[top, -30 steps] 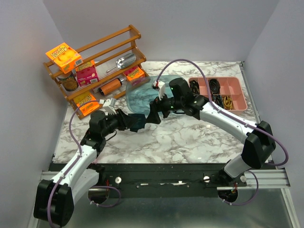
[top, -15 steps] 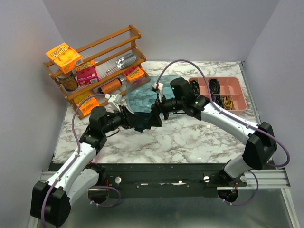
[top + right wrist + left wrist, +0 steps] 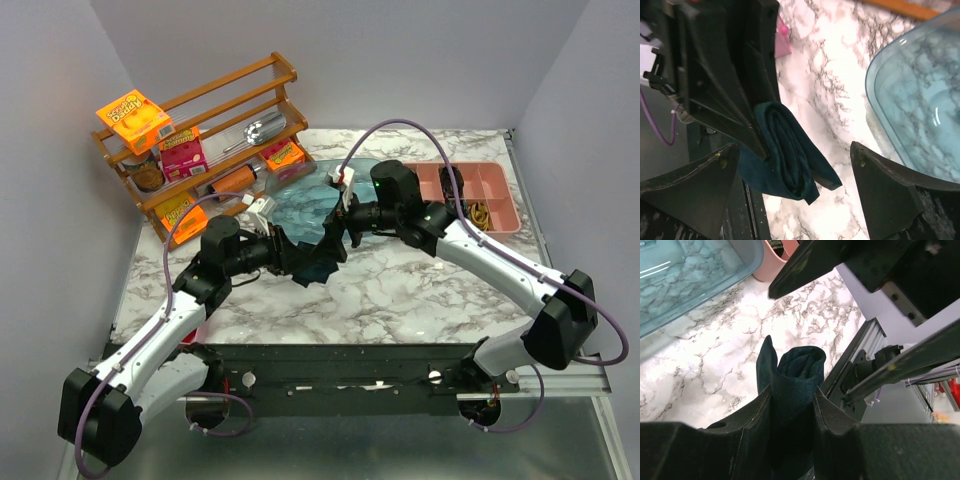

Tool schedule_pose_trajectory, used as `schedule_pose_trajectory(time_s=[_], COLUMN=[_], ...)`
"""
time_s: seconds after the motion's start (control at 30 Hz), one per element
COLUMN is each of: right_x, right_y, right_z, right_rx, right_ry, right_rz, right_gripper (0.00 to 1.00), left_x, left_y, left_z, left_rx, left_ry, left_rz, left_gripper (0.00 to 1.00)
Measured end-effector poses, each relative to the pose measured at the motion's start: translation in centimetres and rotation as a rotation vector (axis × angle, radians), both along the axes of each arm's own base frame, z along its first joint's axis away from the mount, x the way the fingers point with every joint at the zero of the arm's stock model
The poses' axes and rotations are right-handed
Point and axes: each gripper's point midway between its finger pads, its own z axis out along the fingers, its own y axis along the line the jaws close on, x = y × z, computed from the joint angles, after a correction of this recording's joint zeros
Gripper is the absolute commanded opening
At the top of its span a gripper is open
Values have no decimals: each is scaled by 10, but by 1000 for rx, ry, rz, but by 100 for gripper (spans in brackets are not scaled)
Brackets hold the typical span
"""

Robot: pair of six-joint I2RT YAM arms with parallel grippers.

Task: Roll the ties
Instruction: Place the tie in the storage box.

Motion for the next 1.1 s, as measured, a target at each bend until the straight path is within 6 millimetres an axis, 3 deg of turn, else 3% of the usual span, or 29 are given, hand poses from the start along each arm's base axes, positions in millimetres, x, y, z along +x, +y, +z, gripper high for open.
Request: schedule_pose_trajectory(time_s=[0.17, 0.4, 0.7, 1.0, 1.1], right_x=[-2, -16, -34, -48, -56], right_y=[-2, 8, 8, 4, -4], right_z=[15, -5, -3, -6, -22], right_rx=[29, 29, 56, 52, 14], right_ry=[-43, 39, 74, 99, 138], right_rz=[8, 120, 220, 291, 300], right_gripper=[100, 100, 99, 95, 93], left_x=[-4, -16, -33, -43, -43], left_y=[-4, -11, -18, -19, -18], left_z=[-2, 7, 21, 21, 26], left_rx=[0, -27, -58, -48, -57], left_ry=[6, -19, -68, -82, -104], left_rz=[-25, -93, -172, -197, -195], left_gripper=[0, 0, 0, 0, 0])
